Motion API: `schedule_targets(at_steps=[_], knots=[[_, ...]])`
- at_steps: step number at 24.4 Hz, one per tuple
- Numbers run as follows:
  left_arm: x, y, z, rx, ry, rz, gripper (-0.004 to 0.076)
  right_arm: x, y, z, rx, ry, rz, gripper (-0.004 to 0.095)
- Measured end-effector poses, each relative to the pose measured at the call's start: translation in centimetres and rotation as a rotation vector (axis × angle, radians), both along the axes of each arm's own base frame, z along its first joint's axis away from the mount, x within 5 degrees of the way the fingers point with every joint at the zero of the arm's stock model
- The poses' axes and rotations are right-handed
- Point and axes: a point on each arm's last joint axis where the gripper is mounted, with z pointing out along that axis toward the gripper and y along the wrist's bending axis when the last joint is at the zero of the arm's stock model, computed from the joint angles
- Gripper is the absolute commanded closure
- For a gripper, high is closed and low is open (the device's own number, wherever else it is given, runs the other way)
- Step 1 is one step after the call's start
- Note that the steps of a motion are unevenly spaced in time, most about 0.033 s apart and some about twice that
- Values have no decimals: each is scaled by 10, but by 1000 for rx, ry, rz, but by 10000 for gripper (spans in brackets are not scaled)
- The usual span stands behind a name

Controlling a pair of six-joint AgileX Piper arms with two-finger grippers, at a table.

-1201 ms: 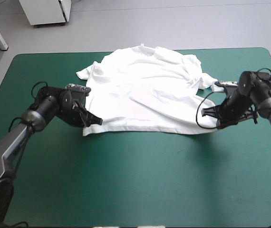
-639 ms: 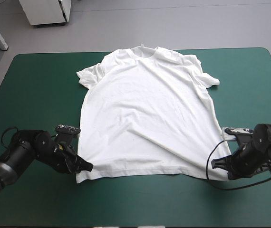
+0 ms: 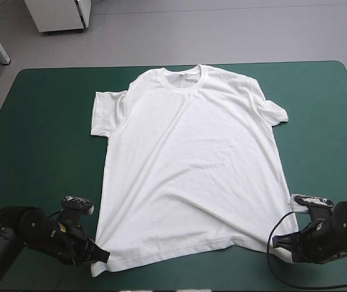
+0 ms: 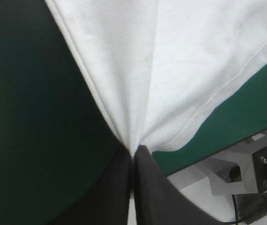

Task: Fold the cloth

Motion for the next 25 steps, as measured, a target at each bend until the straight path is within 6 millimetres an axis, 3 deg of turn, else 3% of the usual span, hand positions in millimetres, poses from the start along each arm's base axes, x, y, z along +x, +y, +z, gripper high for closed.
schedule_targets(at_steps=[2, 5, 6, 9, 13, 16, 18, 21, 23, 25], knots=[[1, 0, 0, -2, -10, 3, 728, 0, 0, 0, 4, 0, -2, 823], [1, 0, 0, -2, -11, 4, 649, 0, 1, 0, 11, -2, -4, 616], [0, 0, 0, -2, -7, 3, 608, 0, 1, 1, 16, -4, -5, 515], [-1, -3, 1, -33, 11, 0, 458, 2, 3, 6, 36, -19, -9, 343], [0, -10, 10, -114, 10, -2, 295, 11, 4, 29, 46, -96, -22, 335], [6, -13, 31, -154, -55, -5, 279, 20, 3, 57, 39, -196, -27, 391], [15, -14, 66, -165, -180, -16, 290, 27, 1, 92, 15, -318, -21, 409], [32, -4, 135, -67, -427, 22, 296, 36, -5, 150, -54, -507, -6, 409], [47, 3, 160, 28, -521, 45, 296, 42, -6, 173, -71, -574, -5, 414], [67, 4, 164, 97, -521, 64, 296, 51, -6, 185, -71, -598, -4, 421]])
